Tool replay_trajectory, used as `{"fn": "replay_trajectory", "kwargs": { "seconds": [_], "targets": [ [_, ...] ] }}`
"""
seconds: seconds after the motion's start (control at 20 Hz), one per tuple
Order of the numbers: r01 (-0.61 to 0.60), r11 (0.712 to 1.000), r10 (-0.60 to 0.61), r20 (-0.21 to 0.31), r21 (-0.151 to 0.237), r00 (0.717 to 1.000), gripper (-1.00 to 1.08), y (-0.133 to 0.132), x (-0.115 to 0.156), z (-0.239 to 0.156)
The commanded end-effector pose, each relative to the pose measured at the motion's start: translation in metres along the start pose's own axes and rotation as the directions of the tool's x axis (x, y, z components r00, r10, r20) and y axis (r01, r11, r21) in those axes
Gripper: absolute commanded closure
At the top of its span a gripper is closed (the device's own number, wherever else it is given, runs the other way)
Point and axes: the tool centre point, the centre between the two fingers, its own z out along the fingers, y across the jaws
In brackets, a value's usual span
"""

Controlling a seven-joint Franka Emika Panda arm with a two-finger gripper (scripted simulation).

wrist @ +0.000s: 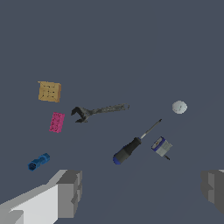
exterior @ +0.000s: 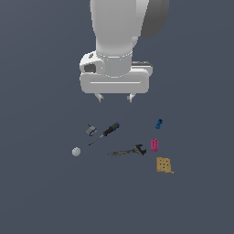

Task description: Pick up a designated object from a clutter of objects.

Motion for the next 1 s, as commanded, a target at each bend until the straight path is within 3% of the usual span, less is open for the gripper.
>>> {"fn": "replay_trajectory", "kwargs": {
  "seconds": [0.0, 0.45, 0.95],
  "targets": [
    [0.000, 1.000, 0.000, 0.000, 0.000, 1.000, -0.92, 0.000, 0.000, 0.000],
    [-0.003, 1.000, 0.004, -0.036, 0.021, 0.999, -0.92, 0.010, 0.008, -0.016],
    [-0.040, 0.999, 0.041, -0.033, 0.023, 0.999, -0.92, 0.008, 0.010, -0.009]
  ]
}}
